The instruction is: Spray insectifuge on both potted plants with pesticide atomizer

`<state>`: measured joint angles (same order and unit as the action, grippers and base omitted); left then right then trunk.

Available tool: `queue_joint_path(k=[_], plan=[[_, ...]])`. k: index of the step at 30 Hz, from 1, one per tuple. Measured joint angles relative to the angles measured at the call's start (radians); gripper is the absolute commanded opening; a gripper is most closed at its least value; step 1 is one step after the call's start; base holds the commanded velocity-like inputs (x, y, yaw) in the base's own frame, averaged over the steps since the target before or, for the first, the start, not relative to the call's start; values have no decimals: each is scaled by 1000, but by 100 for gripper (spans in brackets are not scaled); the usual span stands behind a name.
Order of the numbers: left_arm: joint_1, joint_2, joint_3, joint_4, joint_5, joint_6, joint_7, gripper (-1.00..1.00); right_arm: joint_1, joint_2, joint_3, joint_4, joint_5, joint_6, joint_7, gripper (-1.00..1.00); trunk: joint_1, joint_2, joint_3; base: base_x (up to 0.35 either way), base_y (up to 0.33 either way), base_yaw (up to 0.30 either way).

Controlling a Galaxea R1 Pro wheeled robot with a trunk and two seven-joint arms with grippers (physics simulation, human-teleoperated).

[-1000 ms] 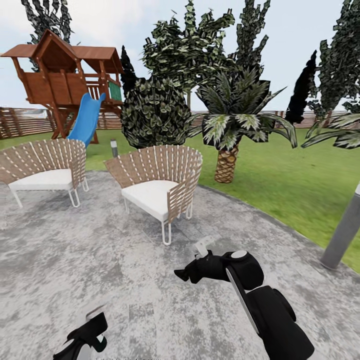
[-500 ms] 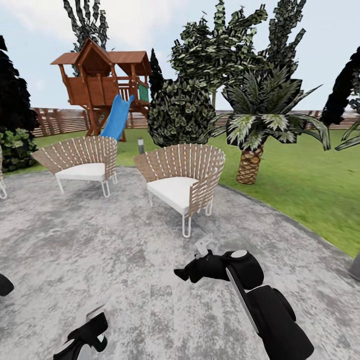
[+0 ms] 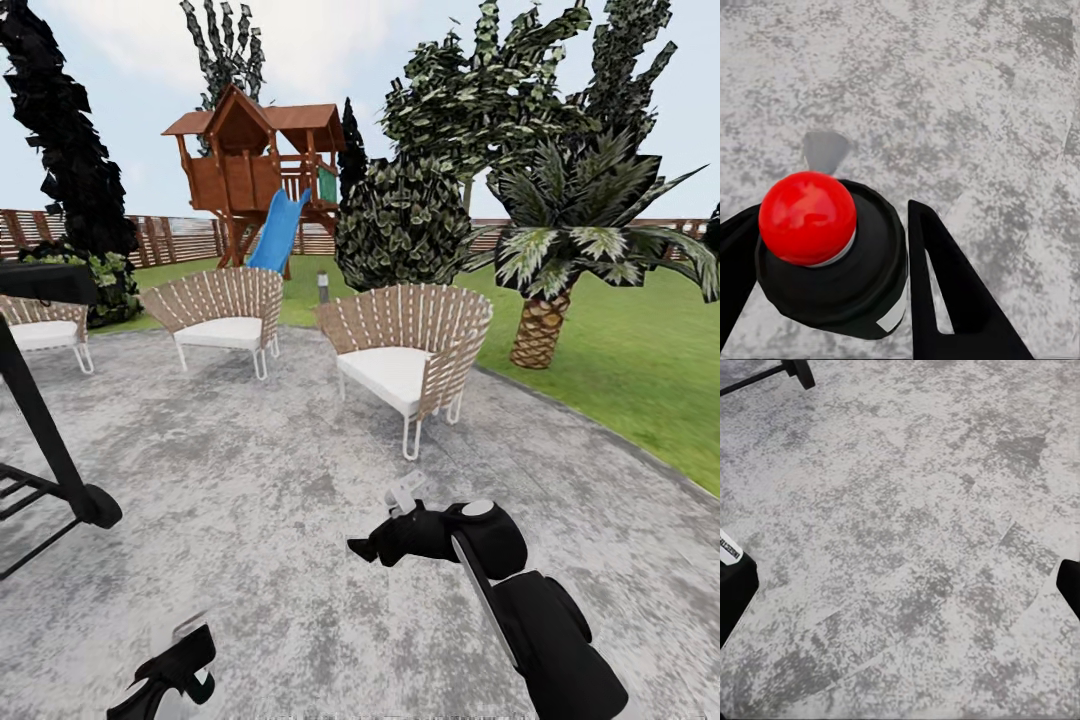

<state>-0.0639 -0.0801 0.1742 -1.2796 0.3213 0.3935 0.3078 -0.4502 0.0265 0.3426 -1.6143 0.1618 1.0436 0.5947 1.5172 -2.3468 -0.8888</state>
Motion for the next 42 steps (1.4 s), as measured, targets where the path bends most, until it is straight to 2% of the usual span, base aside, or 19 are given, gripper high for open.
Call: queue_joint_path(k=[7,13,23,42], plan=[[0,-1,0,0,0,-1,0,-100,0,-1,-6,0,-1,0,2,100,0,0,0,-295,200,25],[0,-2,-1,0,-1,-1,0,-100,-10,2,-8,0,0,0,0,100,0,0,0,-237,166,234],[2,-1,-2,-1,1,-1,-2,-100,-8,1,5,0,0,0,-1,100,-1,0,0,-8,6,297],[2,-1,-2,-1,0,-1,0,-100,-8,2,5,0,1,0,-1,100,-1,0,0,0,0,300]])
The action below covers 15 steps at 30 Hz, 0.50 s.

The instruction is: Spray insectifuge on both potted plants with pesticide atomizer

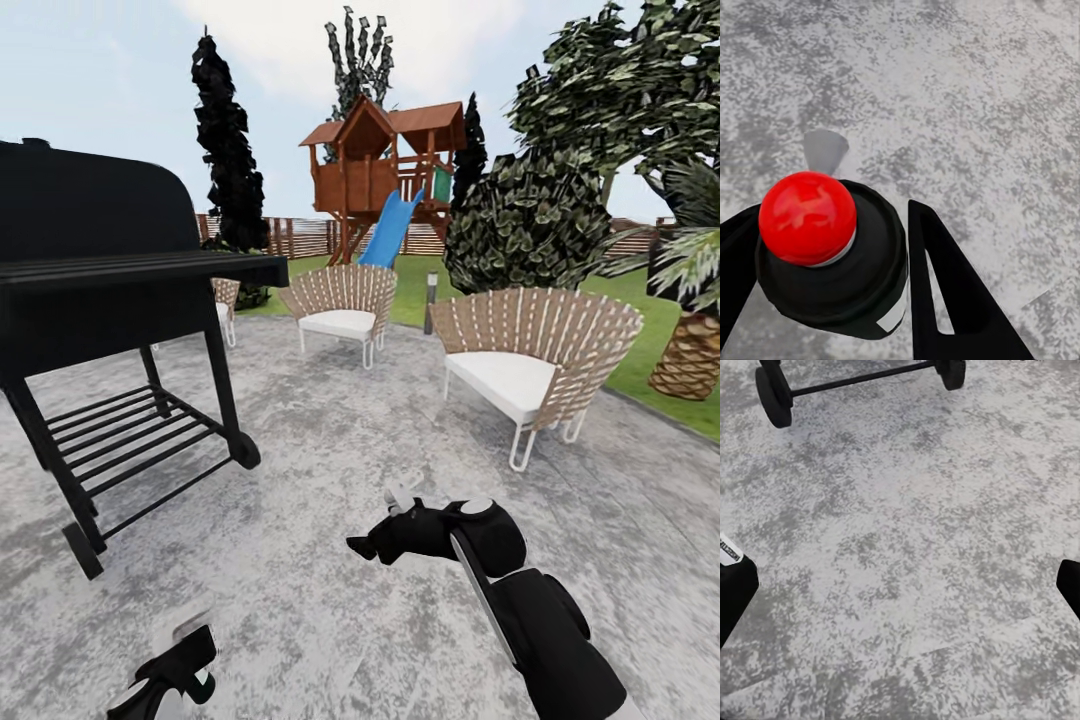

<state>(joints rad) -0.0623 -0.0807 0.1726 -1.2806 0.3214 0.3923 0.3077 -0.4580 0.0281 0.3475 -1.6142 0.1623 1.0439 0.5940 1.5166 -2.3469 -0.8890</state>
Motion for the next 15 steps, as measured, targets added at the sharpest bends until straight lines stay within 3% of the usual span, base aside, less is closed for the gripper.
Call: queue_joint_path(k=[8,15], plan=[[0,0,0,0,0,0,0,-100,0,-1,1,0,1,0,0,100,0,0,0,0,7,300],[0,0,0,0,0,0,0,-100,0,0,1,0,1,0,0,100,0,0,0,2,222,300]])
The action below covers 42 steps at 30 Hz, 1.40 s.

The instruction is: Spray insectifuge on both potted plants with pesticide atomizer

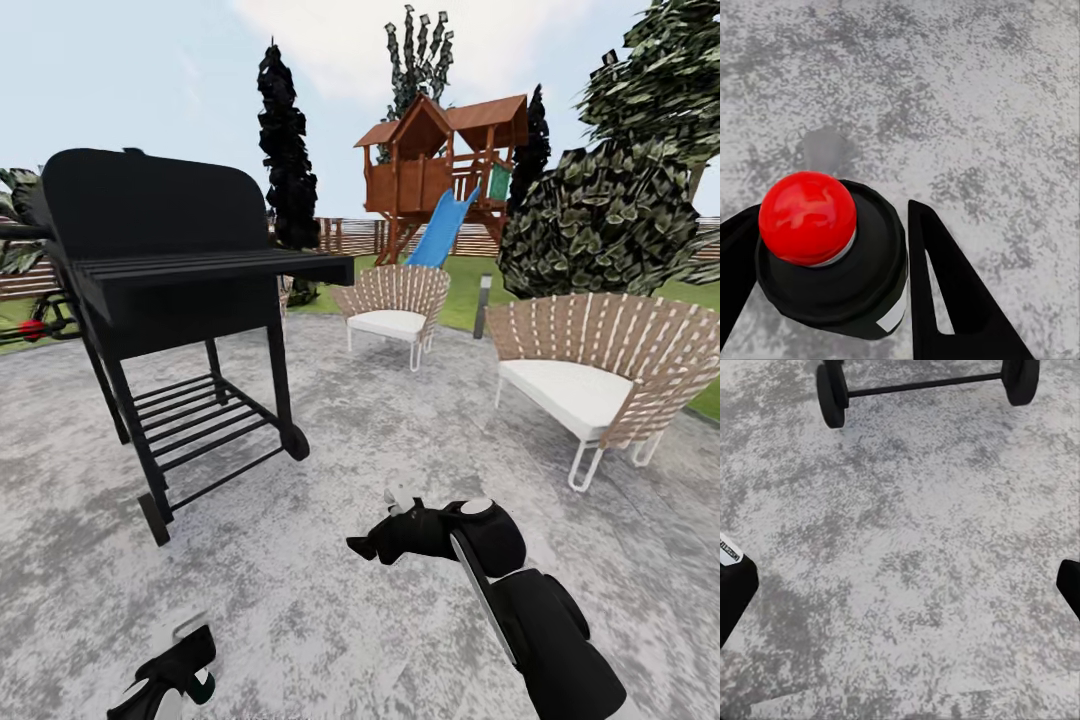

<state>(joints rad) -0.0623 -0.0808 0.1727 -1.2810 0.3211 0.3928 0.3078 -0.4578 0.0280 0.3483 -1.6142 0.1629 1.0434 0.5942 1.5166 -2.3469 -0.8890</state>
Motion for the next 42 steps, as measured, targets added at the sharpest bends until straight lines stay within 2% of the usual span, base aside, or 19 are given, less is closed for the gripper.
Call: queue_joint_path(k=[13,16,20,42], plan=[[0,2,4,1,2,-1,-2,-100,1,0,0,0,1,0,0,100,0,0,0,119,292,300],[0,6,20,2,42,-2,-4,-100,1,1,0,0,14,0,-1,100,0,0,0,116,321,300],[0,9,25,3,58,-9,-1,-100,4,0,0,0,27,0,-1,100,0,0,0,105,324,300],[0,15,28,6,61,-27,0,-100,8,-1,-7,0,31,0,-1,100,0,0,0,175,305,300]])
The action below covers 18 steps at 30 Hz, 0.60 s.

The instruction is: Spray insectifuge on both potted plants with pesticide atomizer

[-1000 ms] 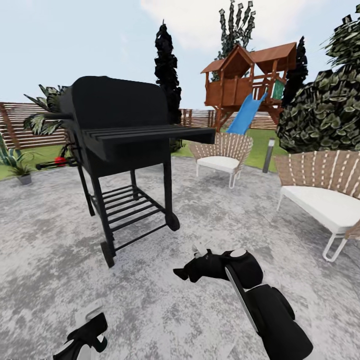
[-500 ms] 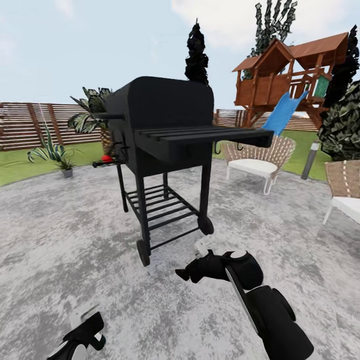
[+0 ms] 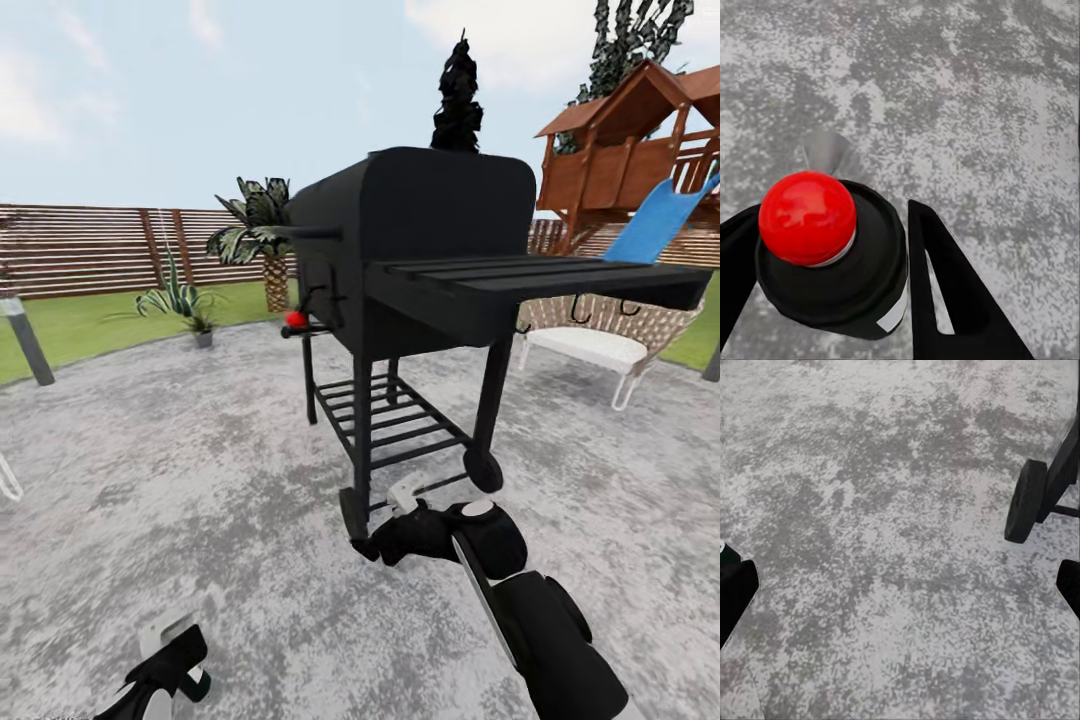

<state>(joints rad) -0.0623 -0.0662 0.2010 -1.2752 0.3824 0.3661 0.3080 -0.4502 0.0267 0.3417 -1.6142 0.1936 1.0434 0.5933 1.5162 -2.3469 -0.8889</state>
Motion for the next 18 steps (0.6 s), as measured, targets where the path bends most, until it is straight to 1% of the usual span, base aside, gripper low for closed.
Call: queue_joint_path(k=[3,11,18], plan=[[0,0,1,5,1,-1,-1,-100,0,0,4,0,0,0,0,100,0,0,0,238,265,300],[0,1,0,8,2,-1,0,-100,0,1,-2,0,0,0,1,100,0,0,0,251,250,300],[0,1,0,8,2,-1,0,-100,0,1,-3,0,0,0,1,100,0,0,0,257,219,300]])
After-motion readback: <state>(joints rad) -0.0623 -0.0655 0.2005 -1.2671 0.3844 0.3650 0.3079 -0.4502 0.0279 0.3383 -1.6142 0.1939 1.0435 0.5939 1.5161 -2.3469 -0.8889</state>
